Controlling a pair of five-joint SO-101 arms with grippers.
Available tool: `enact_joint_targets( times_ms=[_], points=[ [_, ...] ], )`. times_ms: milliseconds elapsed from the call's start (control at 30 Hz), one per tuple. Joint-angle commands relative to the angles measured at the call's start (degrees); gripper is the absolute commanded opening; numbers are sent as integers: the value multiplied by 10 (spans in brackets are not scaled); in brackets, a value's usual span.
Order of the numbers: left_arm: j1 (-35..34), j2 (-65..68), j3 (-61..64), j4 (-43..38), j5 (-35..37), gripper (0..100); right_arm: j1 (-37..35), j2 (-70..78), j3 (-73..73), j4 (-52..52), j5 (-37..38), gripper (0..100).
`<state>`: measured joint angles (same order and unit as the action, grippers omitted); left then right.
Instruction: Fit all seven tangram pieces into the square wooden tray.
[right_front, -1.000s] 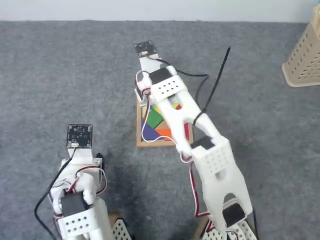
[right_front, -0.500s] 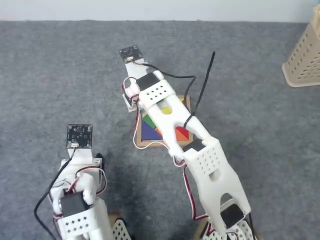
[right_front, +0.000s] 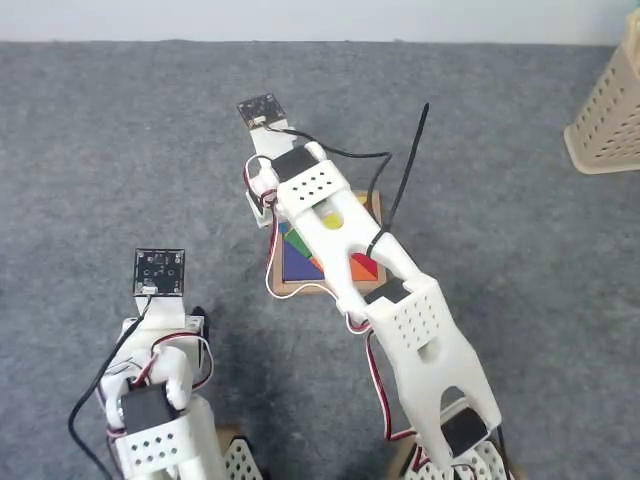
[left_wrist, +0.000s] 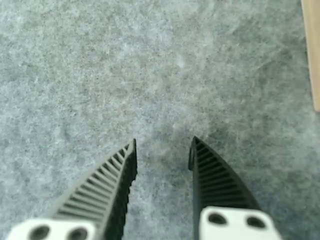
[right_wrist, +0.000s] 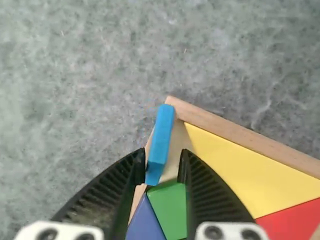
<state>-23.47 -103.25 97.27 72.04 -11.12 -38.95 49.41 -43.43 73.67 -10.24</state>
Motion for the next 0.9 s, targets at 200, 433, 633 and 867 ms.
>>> enact_joint_targets(
  times_ms=[200,433,633,867],
  points=[
    [-3,-4,-7,2,-4,168,41,-17,-32,7,-8,109],
    [-3,-4,-7,2,-4,168,46,-14,-31,7,-7,109],
    [-3,-4,-7,2,-4,168,49,-14,-32,3,-7,109],
    [-3,-4,-7,2,-4,168,48,-13,-33,-22,-5,108]
  ],
)
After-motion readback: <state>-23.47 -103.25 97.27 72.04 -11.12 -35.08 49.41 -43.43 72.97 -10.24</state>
